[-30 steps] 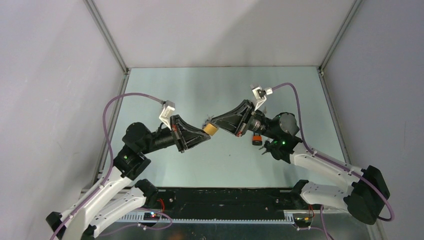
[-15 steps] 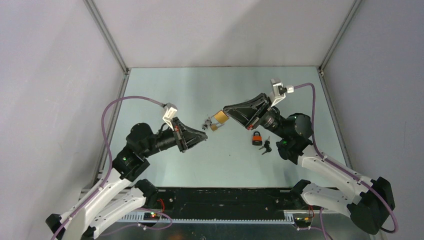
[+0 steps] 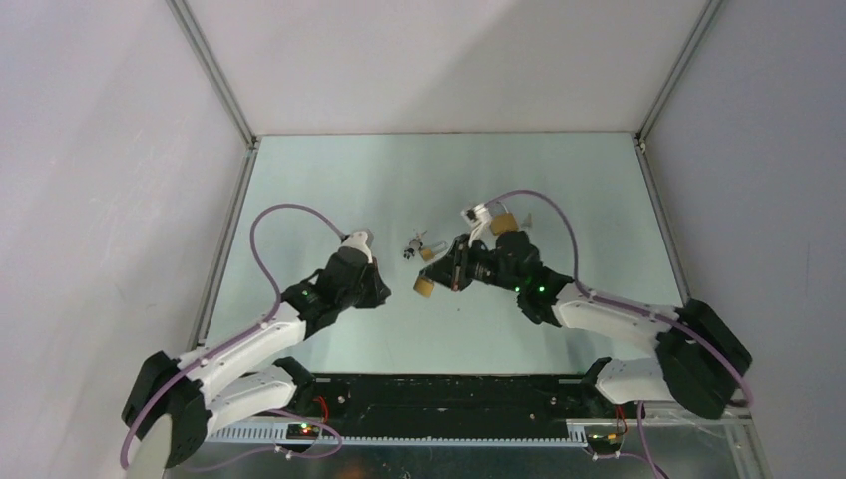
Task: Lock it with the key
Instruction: Place the lock at the center of the board, then reset both arms
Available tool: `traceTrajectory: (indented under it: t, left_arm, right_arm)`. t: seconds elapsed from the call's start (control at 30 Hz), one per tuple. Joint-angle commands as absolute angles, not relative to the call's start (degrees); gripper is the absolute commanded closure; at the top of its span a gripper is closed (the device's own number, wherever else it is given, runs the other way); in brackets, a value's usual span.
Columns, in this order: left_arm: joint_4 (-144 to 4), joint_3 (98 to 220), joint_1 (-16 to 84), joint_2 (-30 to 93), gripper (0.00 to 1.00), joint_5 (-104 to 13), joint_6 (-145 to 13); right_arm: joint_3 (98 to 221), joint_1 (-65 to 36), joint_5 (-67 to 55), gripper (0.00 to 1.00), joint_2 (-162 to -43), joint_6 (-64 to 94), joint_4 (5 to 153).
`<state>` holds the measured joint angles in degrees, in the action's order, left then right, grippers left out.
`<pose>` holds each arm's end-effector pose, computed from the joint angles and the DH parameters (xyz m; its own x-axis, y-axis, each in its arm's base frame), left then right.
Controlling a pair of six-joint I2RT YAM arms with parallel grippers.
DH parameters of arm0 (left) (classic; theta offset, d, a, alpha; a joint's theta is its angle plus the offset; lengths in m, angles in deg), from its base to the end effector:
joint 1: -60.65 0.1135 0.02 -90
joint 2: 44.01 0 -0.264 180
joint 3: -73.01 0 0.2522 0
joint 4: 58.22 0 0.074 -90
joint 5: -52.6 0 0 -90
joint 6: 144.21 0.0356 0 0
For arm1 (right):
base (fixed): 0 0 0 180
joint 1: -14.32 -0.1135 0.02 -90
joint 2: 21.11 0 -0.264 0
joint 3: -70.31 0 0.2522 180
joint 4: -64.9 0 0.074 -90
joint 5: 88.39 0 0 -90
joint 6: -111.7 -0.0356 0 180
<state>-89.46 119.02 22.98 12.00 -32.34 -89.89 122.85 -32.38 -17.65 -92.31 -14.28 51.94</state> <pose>0.1627 -0.1216 0.2164 -0.7483 -0.1563 -0.6447 0.1475 0.9083 -0.3914 0.1841 0.2125 0.2720 -0.5910 0.1815 -0.7860 -0.6981 0.3731 0.6111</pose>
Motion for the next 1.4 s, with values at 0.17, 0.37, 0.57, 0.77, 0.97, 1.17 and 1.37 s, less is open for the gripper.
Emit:
traceTrajectory:
  t: [0.17, 0.37, 0.57, 0.77, 0.97, 1.17, 1.37]
  left_arm:
    - [-70.10, 106.98, 22.84, 16.91, 0.95, -33.73, -97.44]
    - [-67.12, 106.08, 22.69, 21.16, 0.90, -34.57, -98.03]
    - [-66.34, 105.56, 22.69, 21.99, 0.80, -35.70, -98.04]
    - [-66.68, 104.45, 22.76, 16.36, 0.41, -34.78, -98.08]
    - [-77.35, 105.81, 22.91, 5.97, 0.23, -25.84, -98.30]
    - [-85.93, 109.89, 23.13, -2.89, 0.14, -20.52, -96.04]
    - [-95.40, 116.25, 23.12, -11.32, 0.01, -15.25, -94.19]
  right_arm:
    - [119.58, -36.40, -14.32, 1.00, -107.88, -16.11, 48.59]
    - [121.55, -38.00, -15.23, 1.00, -117.61, -20.49, 40.28]
    - [124.48, -39.63, -13.06, 1.00, -125.27, -23.68, 36.19]
    - [126.24, -39.15, -12.78, 0.73, -127.43, -24.16, 37.24]
    - [126.25, -39.09, -4.16, 0.44, -121.47, -19.07, 48.68]
    - [126.34, -38.67, 4.32, 0.34, -112.77, -13.76, 58.43]
    - [126.34, -37.88, 19.19, 0.27, -100.01, -9.08, 71.12]
